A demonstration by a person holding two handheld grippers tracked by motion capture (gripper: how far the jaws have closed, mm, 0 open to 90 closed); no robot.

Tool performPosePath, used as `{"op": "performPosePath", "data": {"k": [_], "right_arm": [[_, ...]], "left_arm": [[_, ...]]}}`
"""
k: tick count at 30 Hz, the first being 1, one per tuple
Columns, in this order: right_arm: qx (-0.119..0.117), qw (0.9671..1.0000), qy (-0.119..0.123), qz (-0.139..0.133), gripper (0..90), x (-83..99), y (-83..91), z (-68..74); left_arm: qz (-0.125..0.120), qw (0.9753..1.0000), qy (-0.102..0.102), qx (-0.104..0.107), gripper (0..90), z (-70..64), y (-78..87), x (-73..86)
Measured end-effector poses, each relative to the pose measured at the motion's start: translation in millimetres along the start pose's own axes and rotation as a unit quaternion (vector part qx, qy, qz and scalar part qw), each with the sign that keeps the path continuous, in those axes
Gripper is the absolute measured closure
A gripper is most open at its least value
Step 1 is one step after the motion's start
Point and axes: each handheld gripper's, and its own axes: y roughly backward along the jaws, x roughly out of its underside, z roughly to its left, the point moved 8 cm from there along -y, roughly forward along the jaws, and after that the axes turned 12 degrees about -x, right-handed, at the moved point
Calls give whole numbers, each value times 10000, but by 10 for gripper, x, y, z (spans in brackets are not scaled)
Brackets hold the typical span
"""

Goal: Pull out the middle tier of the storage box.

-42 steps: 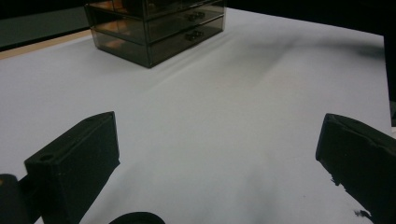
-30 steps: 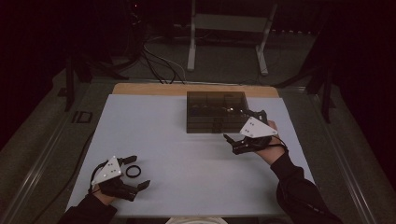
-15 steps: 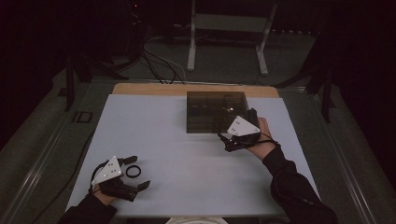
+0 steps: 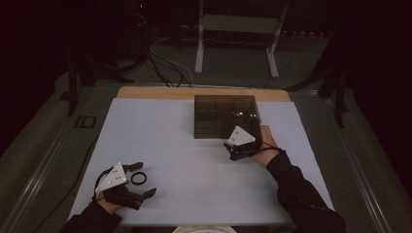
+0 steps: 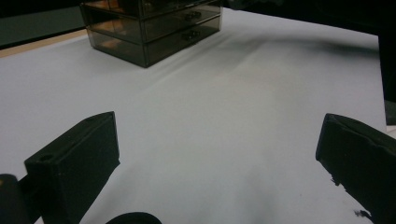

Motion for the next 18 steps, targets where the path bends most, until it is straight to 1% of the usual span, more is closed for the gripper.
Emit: {"op": "performPosePath", "data": {"k": [1, 3, 5, 6, 8, 9, 11, 15, 16, 18], "right_arm": [[-2, 10000, 4, 47, 0, 12, -18, 8], [75, 9998, 50, 172, 0, 30, -48, 31], [123, 9994, 168, 294, 7, 42, -74, 53], [153, 9990, 238, 343, 31, 46, -89, 66], [191, 9981, 370, 458, 31, 62, -122, 90], [231, 9975, 461, 491, 31, 65, -135, 98], [263, 9963, 555, 597, 33, 76, -165, 122], [461, 9923, 775, 843, 53, 103, -217, 138], [466, 9916, 809, 897, 54, 110, -228, 145], [564, 9899, 900, 936, 66, 114, -242, 147]], "left_arm": [[-2, 10000, 2, 2, 10, 2, -1, -2], [-8, 10000, -4, 1, 10, 0, -1, -4], [12, 10000, -25, 1, 10, -2, 0, 3], [18, 10000, -29, -3, 10, 0, -1, 4], [3, 10000, -16, -4, 10, 1, 1, -4], [-11, 10000, -14, 1, 10, -2, 2, -5], [13, 10000, -21, 2, 10, -2, 1, 3], [-11, 10000, -15, -3, 10, -1, 3, -6], [3, 10000, -22, 4, 10, -4, 3, -2], [14, 10000, -20, 8, 10, -5, 2, 3]]}}
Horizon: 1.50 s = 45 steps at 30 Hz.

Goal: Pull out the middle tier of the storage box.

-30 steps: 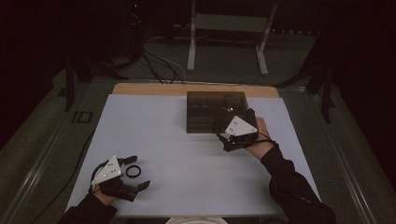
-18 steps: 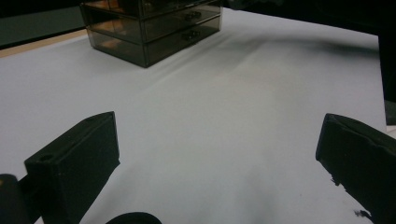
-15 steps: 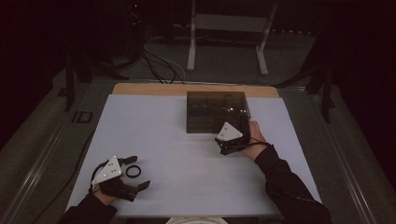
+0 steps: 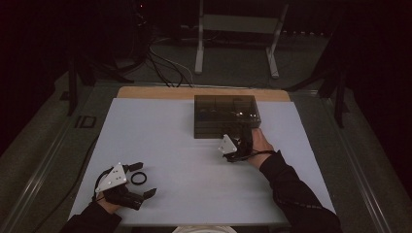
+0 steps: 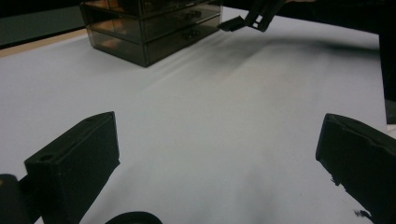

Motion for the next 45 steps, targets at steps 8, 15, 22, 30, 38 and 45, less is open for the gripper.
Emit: {"op": "performPosePath", "data": {"k": [8, 15, 22, 30, 38, 45], "right_arm": [[91, 9996, 173, 217, 151, 31, -28, 71], [208, 9967, 547, 563, 243, 51, -56, 151], [292, 9932, 786, 806, 275, 35, -110, 222], [576, 9911, 827, 873, 287, 14, -118, 176], [595, 9903, 873, 905, 360, 38, -136, 193], [713, 9869, 984, 1060, 549, 72, -178, 194]], "left_arm": [[-40, 10000, 6, -14, 10, 4, 4, -14], [-58, 10000, 20, -3, 10, -2, 2, -20], [-15, 10000, -55, -22, 10, -8, -4, -7], [-12, 10000, -55, -23, 10, -6, -2, -9], [-32, 10000, -15, -12, 10, -17, -6, -21], [-38, 10000, -8, 9, 9, -21, -6, -20]]}}
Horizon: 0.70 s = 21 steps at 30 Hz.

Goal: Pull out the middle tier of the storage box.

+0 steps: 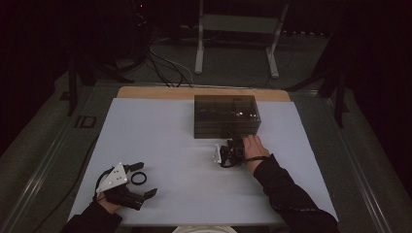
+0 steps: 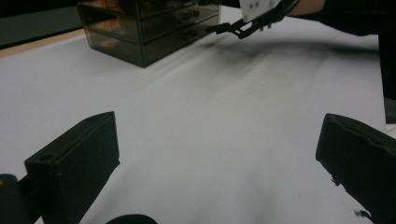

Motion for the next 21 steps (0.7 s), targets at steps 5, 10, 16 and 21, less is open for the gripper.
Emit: {"op": "performPosePath", "data": {"k": [5, 10, 16, 21], "right_arm": [[208, 9996, 59, 160, 614, 36, -40, -43], [243, 9993, 137, 258, 688, 47, -83, -56], [356, 9990, 153, 230, 752, 9, -109, -75], [413, 9984, 307, 212, 784, -14, -130, -90]], "left_arm": [[9, 10000, 3, -14, 10, 5, -2, 2], [52, 10000, -14, -16, 9, 10, -7, 13], [56, 10000, -12, -25, 10, 11, -8, 15], [86, 9999, -47, -29, 10, 12, -8, 27]]}}
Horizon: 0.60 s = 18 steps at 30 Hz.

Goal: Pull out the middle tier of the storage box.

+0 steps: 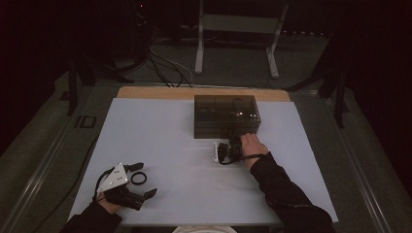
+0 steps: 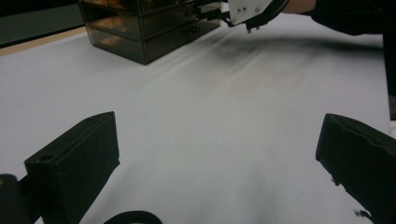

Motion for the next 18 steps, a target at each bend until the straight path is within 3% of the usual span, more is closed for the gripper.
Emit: {"op": "performPosePath", "data": {"k": [13, 18], "right_arm": [[44, 9999, -115, -51, 799, -4, 14, 0], [-54, 9998, -175, -51, 800, -6, 68, 8]], "left_arm": [[-16, 10000, 43, -38, 10, 15, 0, -8], [21, 10000, 56, -21, 10, 9, -5, 3]]}}
